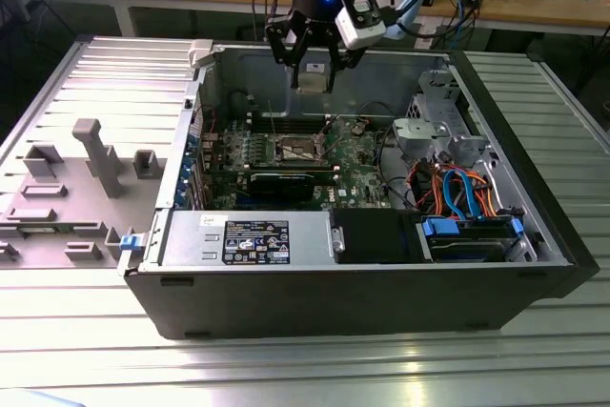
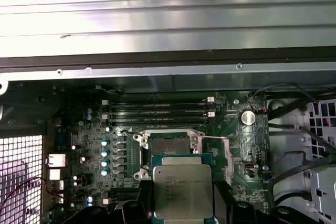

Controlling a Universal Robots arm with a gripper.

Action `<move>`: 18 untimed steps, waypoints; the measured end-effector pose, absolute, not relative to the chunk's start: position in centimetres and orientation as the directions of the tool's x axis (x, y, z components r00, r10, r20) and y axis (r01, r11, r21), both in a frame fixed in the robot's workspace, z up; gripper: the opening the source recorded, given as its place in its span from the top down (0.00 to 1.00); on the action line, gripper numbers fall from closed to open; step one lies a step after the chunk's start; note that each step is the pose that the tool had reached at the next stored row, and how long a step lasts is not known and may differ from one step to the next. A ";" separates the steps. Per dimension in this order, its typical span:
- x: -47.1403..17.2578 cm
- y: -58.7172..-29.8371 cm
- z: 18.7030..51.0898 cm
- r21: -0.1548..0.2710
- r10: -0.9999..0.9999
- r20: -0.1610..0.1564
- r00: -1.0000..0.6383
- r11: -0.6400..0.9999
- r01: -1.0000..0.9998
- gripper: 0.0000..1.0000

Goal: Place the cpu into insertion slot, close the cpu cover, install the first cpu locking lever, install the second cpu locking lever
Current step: 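Place the cpu into insertion slot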

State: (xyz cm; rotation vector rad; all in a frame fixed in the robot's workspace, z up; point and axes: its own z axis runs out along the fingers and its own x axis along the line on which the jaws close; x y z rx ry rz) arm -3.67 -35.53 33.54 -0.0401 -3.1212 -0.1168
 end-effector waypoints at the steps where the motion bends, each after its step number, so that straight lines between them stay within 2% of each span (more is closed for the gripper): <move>1: -3.7 -35.5 33.5 0.074 0.025 0.019 -1.000 0.997 0.026 0.45; 18: -3.8 -35.5 32.6 0.074 0.025 0.019 -1.000 0.997 0.026 0.45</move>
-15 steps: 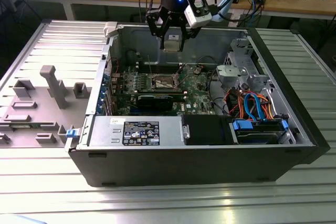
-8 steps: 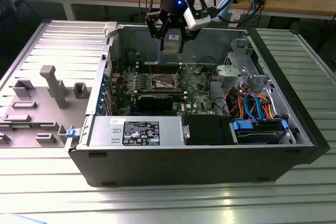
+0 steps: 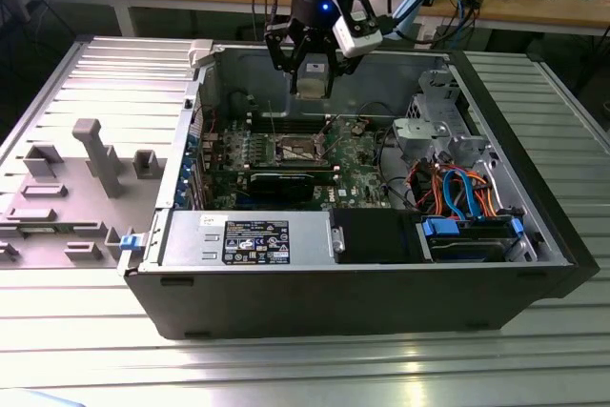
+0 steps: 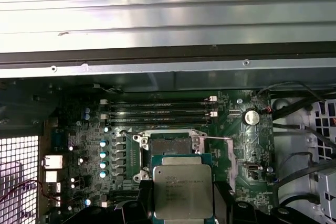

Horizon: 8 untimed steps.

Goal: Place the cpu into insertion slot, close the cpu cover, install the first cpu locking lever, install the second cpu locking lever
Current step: 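Place the cpu into insertion slot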

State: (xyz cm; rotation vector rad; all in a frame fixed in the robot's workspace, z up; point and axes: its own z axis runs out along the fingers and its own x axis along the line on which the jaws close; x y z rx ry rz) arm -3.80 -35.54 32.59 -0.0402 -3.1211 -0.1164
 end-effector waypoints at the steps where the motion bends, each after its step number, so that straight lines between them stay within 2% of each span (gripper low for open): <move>1: -3.8 -35.5 32.6 0.074 0.025 0.019 -1.000 0.997 0.026 0.45; 8: -3.9 -35.5 32.5 0.074 0.025 0.019 -1.000 0.997 0.026 0.45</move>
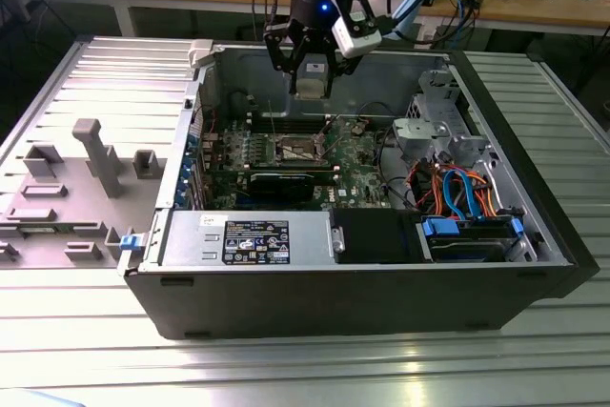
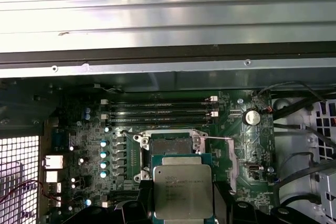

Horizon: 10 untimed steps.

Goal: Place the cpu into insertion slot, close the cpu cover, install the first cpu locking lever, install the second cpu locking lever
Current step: 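Place the cpu into insertion slot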

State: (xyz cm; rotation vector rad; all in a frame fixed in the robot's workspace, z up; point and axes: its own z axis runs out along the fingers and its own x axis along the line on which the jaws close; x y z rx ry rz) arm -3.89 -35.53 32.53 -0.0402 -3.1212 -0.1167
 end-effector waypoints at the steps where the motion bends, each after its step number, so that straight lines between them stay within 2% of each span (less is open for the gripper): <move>1: -3.9 -35.5 32.5 0.074 0.025 0.019 -1.000 0.997 0.026 0.45; 10: -3.9 -35.5 32.1 0.074 0.025 0.019 -1.000 0.997 0.026 0.45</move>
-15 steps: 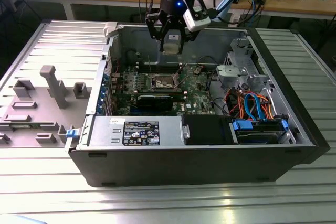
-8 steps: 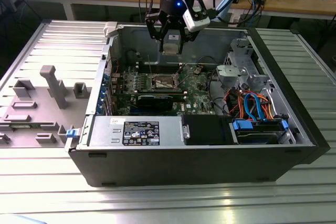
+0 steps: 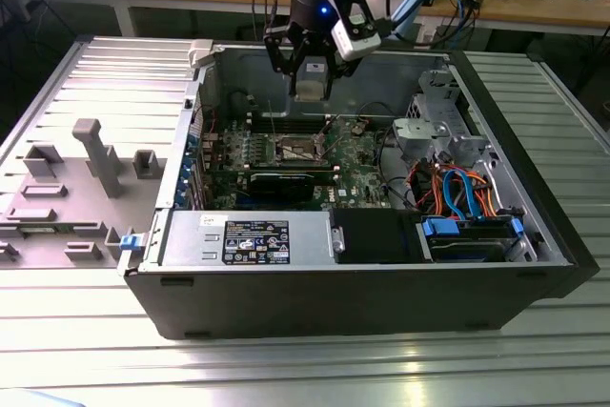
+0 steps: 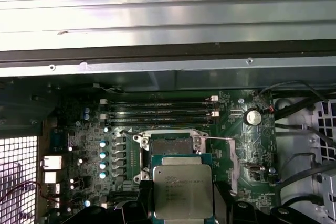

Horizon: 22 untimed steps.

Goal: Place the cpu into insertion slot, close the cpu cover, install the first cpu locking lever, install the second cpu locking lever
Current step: 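Place the cpu into insertion slot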

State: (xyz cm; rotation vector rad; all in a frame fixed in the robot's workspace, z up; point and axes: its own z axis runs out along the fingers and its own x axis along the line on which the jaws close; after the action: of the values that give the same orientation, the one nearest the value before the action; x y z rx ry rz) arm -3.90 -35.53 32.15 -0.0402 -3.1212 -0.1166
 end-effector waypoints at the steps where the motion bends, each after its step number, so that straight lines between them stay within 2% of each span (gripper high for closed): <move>1: -3.9 -35.5 32.1 0.074 0.025 0.019 -1.000 0.997 0.026 0.45; 22: -4.0 -35.5 31.4 0.074 0.025 0.019 -1.000 0.997 0.026 0.45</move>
State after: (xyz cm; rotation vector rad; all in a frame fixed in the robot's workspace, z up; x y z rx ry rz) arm -3.96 -35.54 31.39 -0.0403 -3.1212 -0.1164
